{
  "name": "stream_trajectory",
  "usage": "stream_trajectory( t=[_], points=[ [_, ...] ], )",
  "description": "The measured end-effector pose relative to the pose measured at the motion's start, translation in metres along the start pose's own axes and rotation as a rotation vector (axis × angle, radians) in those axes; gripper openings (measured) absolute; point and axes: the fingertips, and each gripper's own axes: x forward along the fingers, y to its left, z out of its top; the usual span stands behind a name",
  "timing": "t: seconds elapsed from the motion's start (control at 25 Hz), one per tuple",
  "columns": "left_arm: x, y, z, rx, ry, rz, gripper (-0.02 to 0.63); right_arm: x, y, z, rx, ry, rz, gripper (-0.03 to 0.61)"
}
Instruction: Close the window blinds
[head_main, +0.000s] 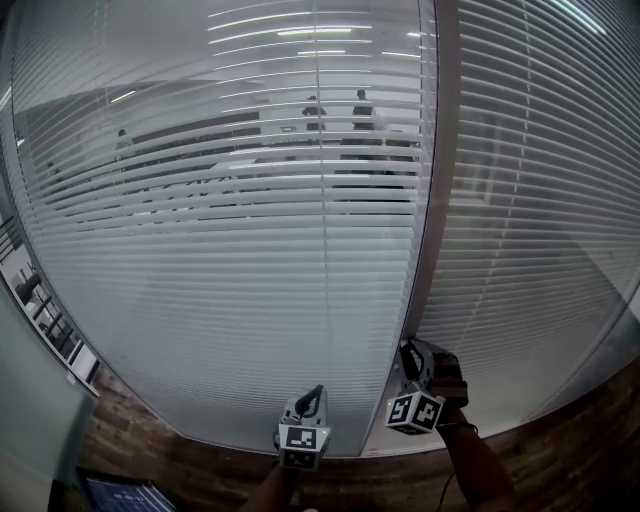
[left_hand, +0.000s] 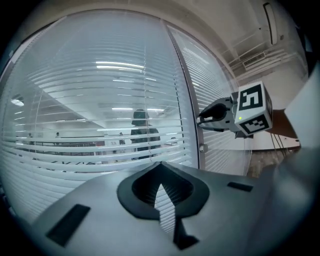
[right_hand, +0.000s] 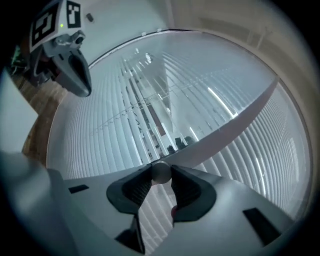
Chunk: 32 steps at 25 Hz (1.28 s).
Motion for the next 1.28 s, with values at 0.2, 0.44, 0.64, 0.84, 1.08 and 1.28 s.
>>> stream_trajectory(
  t=[0.2, 0.44, 0.64, 0.84, 1.08, 1.28],
  points=[
    [0.0, 0.003, 0.001, 0.002, -0.001, 0.005, -0.007, 0.001, 0.003, -0.001, -0.265, 0.01, 0.001, 0.127],
    [-0.002, 0.002, 0.001, 0.012, 0.003, 0.006, -0.007, 0.0, 0.007, -0.001, -0.521, 0.006, 0.035, 0.127],
    [-0.002, 0.0, 0.001, 0.011, 0.003, 0.004, -0.007, 0.001, 0.008, -0.002, -0.542, 0.001, 0.0, 0.129],
    [-0.003, -0.001, 0.003, 0.005, -0.001, 0.006, -0.007, -0.016, -0.003, -0.004, 0.007, -0.038, 0.034, 0.164],
    [-0.002, -0.005, 0.004, 0.006, 0.005, 0.001, -0.007, -0.024, -0.008, -0.005, 0.752, -0.142, 0.076, 0.166],
    [-0.002, -0.006, 0.003, 0.016, 0.006, -0.001, -0.008, -0.019, -0.01, -0.004, 1.046, -0.154, 0.057, 0.164]
  ],
)
